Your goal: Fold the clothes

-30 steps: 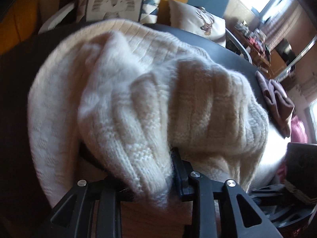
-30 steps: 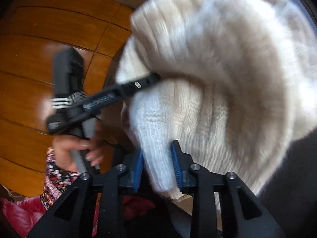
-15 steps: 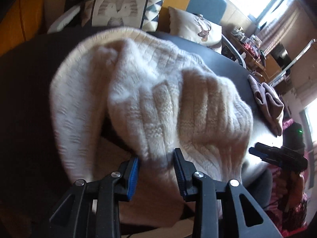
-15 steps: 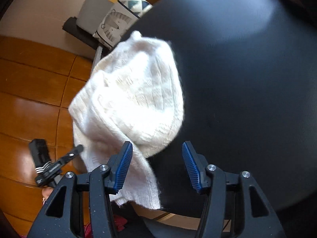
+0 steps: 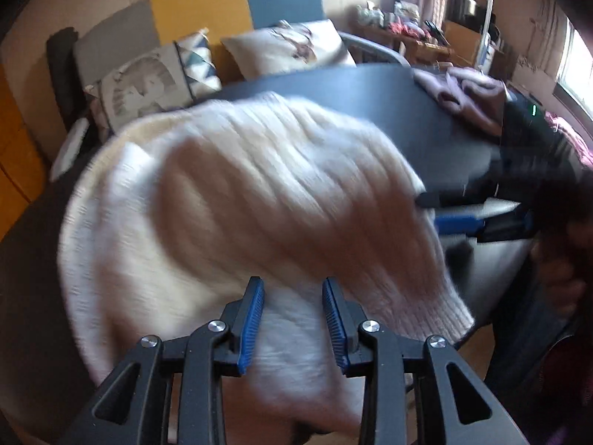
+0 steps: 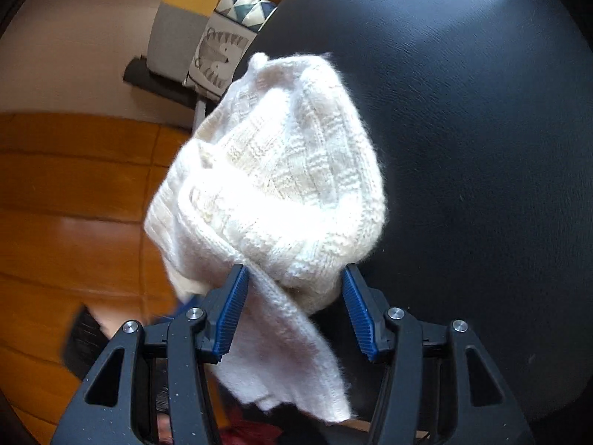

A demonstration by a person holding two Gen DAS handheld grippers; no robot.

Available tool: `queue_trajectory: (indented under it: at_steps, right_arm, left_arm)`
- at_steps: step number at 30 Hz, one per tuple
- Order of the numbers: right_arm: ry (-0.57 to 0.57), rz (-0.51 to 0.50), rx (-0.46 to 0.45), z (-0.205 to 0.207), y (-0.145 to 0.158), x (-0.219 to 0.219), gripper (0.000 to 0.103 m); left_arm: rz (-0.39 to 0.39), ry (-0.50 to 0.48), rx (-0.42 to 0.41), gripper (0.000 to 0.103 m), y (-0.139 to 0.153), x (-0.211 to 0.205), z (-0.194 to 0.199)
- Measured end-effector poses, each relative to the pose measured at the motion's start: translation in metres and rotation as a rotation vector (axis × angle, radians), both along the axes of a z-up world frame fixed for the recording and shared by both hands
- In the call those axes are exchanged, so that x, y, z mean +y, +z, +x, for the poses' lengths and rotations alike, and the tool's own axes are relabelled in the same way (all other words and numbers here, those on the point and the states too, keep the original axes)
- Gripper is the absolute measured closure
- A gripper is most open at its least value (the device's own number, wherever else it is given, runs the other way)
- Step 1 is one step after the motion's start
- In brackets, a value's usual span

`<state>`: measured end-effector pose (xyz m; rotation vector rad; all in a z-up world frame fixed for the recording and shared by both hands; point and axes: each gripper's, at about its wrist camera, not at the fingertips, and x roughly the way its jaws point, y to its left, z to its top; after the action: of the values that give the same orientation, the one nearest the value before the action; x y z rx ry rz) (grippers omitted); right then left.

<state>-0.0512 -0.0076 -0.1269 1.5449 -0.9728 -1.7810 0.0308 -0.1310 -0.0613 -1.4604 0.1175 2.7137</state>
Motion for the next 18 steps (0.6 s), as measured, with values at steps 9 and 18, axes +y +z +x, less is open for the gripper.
queue_trajectory:
  at_steps: [9,18]
  right_arm:
    - [-0.051,-0.006,-0.034,-0.014,-0.006,-0.005,0.065]
    - [-0.026,0.013,0.000,-0.013,-0.004,-0.002,0.090]
  left_arm:
    - [0.078,0.013,0.057,0.060,-0.015,-0.025,0.015]
    - [-0.071,-0.040,0.093,0.059,-0.027,-0.008,0.021]
